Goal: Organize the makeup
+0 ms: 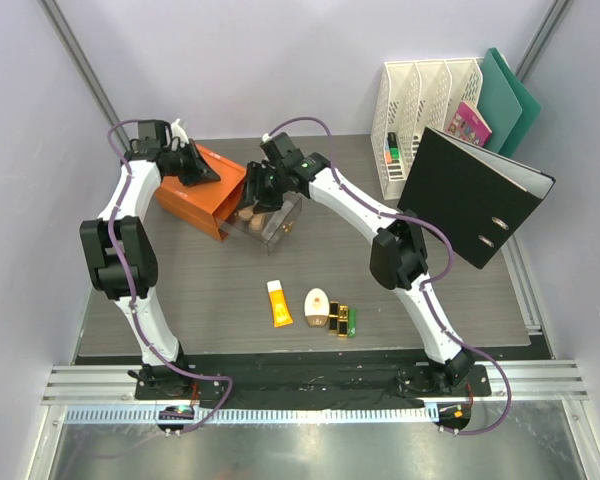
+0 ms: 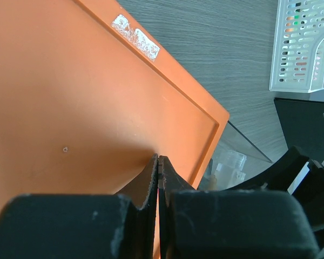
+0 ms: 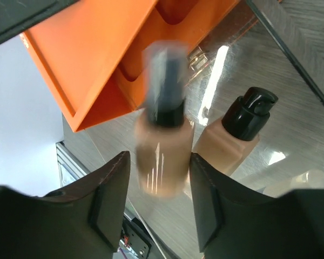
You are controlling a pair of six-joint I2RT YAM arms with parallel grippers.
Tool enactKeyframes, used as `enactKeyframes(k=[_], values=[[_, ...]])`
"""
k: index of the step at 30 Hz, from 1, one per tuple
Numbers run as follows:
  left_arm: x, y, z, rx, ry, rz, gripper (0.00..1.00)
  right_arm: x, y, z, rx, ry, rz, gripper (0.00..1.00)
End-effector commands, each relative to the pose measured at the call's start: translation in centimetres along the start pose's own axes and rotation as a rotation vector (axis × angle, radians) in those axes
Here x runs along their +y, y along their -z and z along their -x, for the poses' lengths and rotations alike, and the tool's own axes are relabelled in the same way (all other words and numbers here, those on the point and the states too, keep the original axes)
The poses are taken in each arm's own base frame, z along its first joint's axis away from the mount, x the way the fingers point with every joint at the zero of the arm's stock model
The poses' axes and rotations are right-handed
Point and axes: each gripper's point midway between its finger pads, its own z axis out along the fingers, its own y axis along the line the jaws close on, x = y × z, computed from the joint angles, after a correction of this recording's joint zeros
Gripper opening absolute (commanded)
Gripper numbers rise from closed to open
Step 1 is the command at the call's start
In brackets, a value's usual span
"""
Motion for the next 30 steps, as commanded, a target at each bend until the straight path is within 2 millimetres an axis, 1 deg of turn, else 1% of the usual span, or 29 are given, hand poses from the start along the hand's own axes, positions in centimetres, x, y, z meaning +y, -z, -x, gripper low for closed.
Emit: enactKeyframes(k=[1, 6, 7, 8, 10, 11, 12, 13, 14, 15, 16, 17, 18, 19, 20, 21, 22, 23, 25, 26, 27, 28, 30], values=[[10.3, -0.2, -14.4, 0.491, 0.173, 0.381, 0.0, 4.1, 3.4, 2.2, -0.092, 0.044, 0.09, 0.59], [10.3, -0.1, -14.3, 0.493, 0.171, 0.381, 0.0, 4.0, 3.7, 1.8, -0.083, 0.041, 0.085, 0.61], [10.2, -0.2, -14.4, 0.496, 0.169, 0.377, 0.0, 4.4, 4.5, 2.1, -0.097, 0.048, 0.088, 0.61], [10.2, -0.2, -14.4, 0.494, 0.17, 0.379, 0.0, 4.3, 4.9, 2.1, -0.103, 0.053, 0.083, 0.61], [10.2, -0.2, -14.3, 0.494, 0.171, 0.374, 0.0, 4.2, 6.3, 2.3, -0.129, 0.09, 0.055, 0.6], [10.1, -0.2, -14.2, 0.491, 0.168, 0.372, 0.0, 4.5, 8.1, 2.5, -0.154, 0.108, 0.044, 0.6], [10.1, -0.1, -14.2, 0.49, 0.171, 0.371, 0.0, 4.2, 9.0, 2.0, -0.154, 0.12, 0.016, 0.6], [10.1, -0.2, -14.3, 0.492, 0.169, 0.37, 0.0, 3.5, 9.8, 2.0, -0.16, 0.159, -0.011, 0.59], [10.1, -0.1, -14.2, 0.489, 0.169, 0.371, 0.0, 3.1, 11.8, 1.9, -0.189, 0.175, -0.054, 0.59], [10.1, -0.1, -14.3, 0.492, 0.17, 0.371, 0.0, 2.1, 12.6, 1.0, -0.169, 0.188, -0.1, 0.59], [10.1, -0.2, -14.3, 0.491, 0.168, 0.37, 0.0, 1.3, 13.6, 0.6, -0.167, 0.219, -0.135, 0.58], [10.0, -0.1, -14.3, 0.488, 0.168, 0.37, 0.0, -0.5, 13.9, -0.3, -0.146, 0.226, -0.199, 0.58], [10.0, -0.2, -14.3, 0.487, 0.169, 0.37, 0.0, -1.0, 15.8, -1.2, -0.137, 0.237, -0.226, 0.58], [10.1, -0.2, -14.3, 0.486, 0.169, 0.371, 0.0, -1.8, 16.4, -2.0, -0.12, 0.245, -0.252, 0.57], [10.1, -0.2, -14.3, 0.486, 0.171, 0.37, 0.0, -4.0, 16.0, -3.9, -0.06, 0.252, -0.3, 0.57], [10.0, -0.2, -14.3, 0.485, 0.17, 0.368, 0.0, -4.3, 17.5, -4.9, -0.054, 0.256, -0.304, 0.57], [10.1, -0.2, -14.3, 0.486, 0.172, 0.37, 0.0, -5.0, 17.6, -6.0, -0.024, 0.256, -0.312, 0.57], [10.1, -0.2, -14.2, 0.484, 0.173, 0.369, 0.0, -7.0, 17.1, -8.5, 0.05, 0.248, -0.337, 0.57], [10.0, -0.2, -14.4, 0.487, 0.173, 0.367, 0.0, -8.0, 17.2, -11.0, 0.123, 0.235, -0.324, 0.57], [10.1, -0.2, -14.4, 0.487, 0.175, 0.368, 0.0, -9.7, 16.7, -13.2, 0.194, 0.228, -0.344, 0.57], [10.0, -0.2, -14.4, 0.488, 0.173, 0.369, 0.0, -10.0, 16.5, -14.5, 0.24, 0.218, -0.334, 0.57], [10.1, -0.1, -14.4, 0.487, 0.175, 0.37, 0.0, -11.0, 16.2, -16.3, 0.293, 0.211, -0.347, 0.57], [10.0, -0.1, -14.4, 0.486, 0.172, 0.37, 0.0, -11.8, 15.7, -17.9, 0.353, 0.209, -0.343, 0.58]])
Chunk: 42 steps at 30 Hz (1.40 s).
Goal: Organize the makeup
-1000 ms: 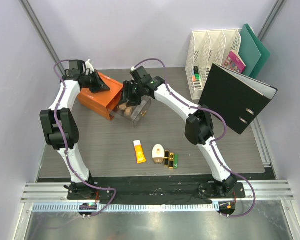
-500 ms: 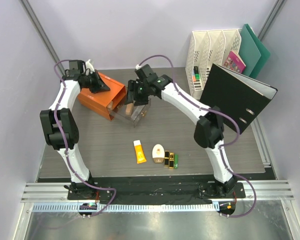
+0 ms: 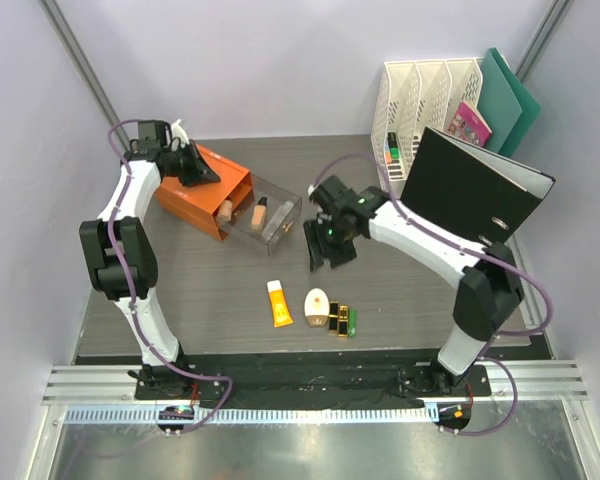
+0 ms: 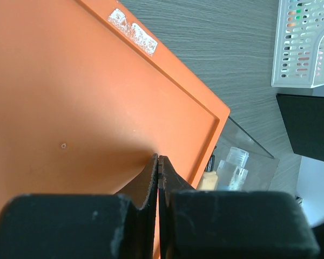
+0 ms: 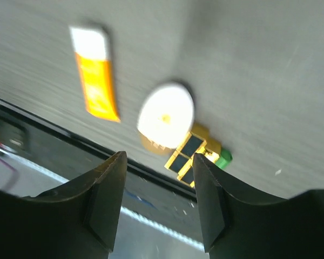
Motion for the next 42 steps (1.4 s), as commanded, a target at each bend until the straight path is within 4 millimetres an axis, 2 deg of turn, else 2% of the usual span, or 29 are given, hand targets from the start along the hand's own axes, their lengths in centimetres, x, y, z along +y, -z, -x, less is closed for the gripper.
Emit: enactKeyframes(k=[1, 4, 8, 14, 25, 35, 42], values=[[9.8, -0.3, -14.4, 0.48, 0.189, 0.365, 0.0, -1.2, -3.1, -6.9, 0.255, 0.035, 0.006, 0.58], [9.9, -0.3, -14.6, 0.484, 0.191, 0.367, 0.0, -1.6, -4.6, -8.6, 0.326, 0.04, 0.017, 0.58], [9.9, -0.2, -15.0, 0.491, 0.195, 0.367, 0.0, -1.9, -6.2, -9.4, 0.36, 0.047, 0.021, 0.59], [10.0, 0.0, -15.3, 0.491, 0.195, 0.369, 0.0, -1.3, -8.3, -9.0, 0.362, 0.059, 0.07, 0.61], [10.1, 0.1, -15.7, 0.497, 0.194, 0.372, 0.0, -1.9, -10.7, -9.0, 0.383, 0.092, 0.067, 0.63], [10.0, 0.2, -15.4, 0.492, 0.192, 0.376, 0.0, -3.2, -11.5, -8.3, 0.333, 0.088, -0.013, 0.64], [10.1, 0.2, -15.2, 0.494, 0.186, 0.379, 0.0, -1.7, -12.5, -9.3, 0.356, 0.054, 0.059, 0.63]])
